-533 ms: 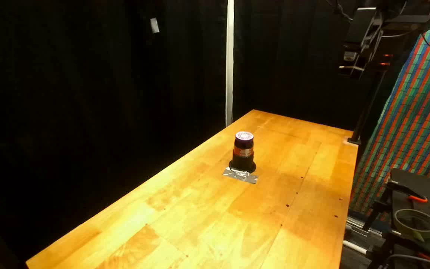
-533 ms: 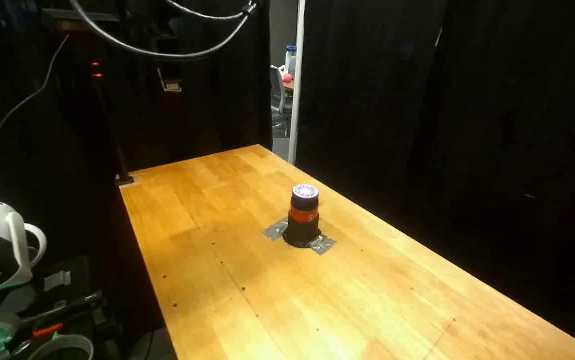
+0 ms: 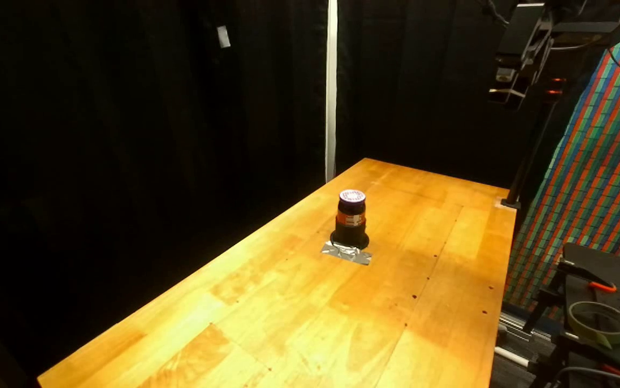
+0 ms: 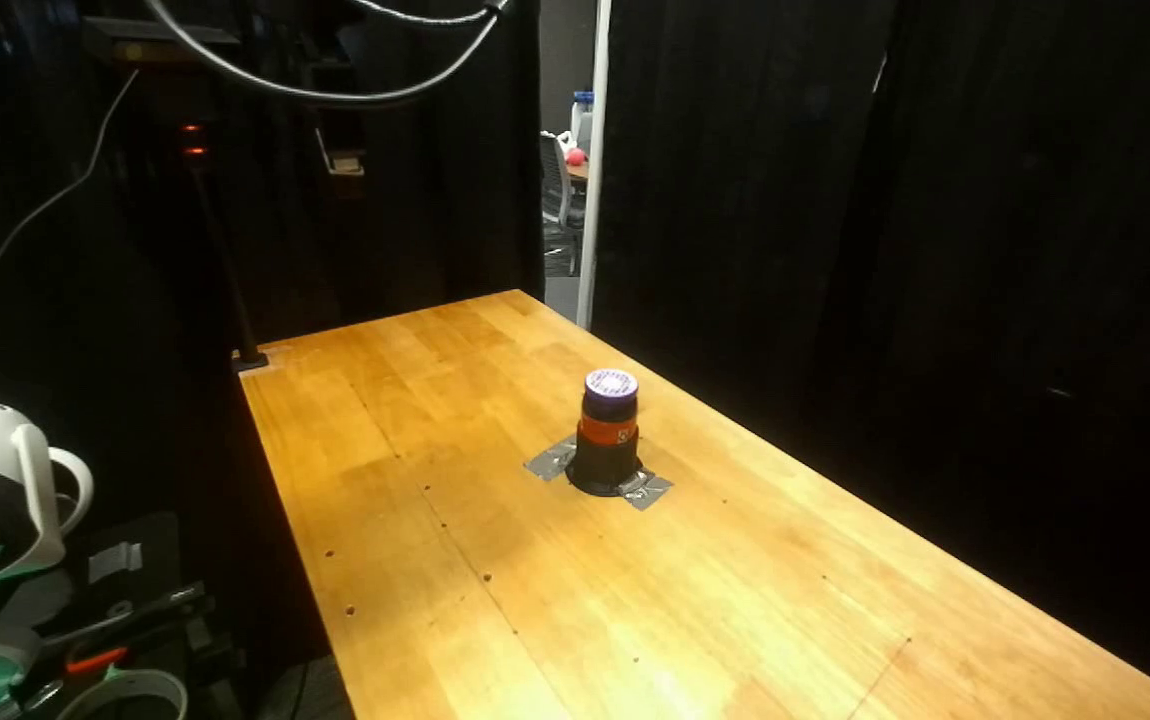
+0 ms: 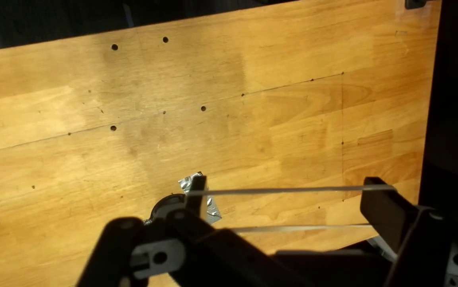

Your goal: Put the rubber band on the cup

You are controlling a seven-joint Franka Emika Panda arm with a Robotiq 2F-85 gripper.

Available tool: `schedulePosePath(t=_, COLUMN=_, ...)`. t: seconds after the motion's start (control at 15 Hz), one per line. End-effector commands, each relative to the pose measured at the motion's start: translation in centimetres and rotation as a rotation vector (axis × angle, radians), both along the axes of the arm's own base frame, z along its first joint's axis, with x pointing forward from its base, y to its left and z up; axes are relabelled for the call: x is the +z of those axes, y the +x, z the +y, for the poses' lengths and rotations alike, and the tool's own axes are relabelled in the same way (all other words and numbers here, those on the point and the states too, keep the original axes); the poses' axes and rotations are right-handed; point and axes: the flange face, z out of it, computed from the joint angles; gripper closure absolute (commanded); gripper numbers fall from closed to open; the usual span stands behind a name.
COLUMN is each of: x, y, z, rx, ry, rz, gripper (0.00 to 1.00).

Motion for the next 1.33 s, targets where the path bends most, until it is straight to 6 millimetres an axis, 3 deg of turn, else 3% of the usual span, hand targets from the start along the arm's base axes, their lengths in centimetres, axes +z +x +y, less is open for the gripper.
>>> schedulePosePath(t=0.0, x=-0.2, y=6.7, z=-0.2, rx=-0.043, ry=-0.01, rz=0.027, gripper=0.0)
schedulePosePath(t=0.2, x=-1.5, y=10.9, z=-1.1, rx=-0.08, ry=-0.079, rz=0.115, gripper=0.0)
schedulePosePath(t=0.4, x=-5.0, y=14.9, z=-2.0, rx=-0.085, ry=-0.144, rz=0.27, gripper=0.0)
schedulePosePath(t=0.8, x=-11.5, y=24.4, z=-2.4, rx=0.048, ry=-0.12, rz=0.272, gripper=0.0)
schedulePosePath(t=1.27, x=-19.0, y=31.9, z=-2.7, rx=0.078, ry=-0.164, rz=0.269, gripper=0.0)
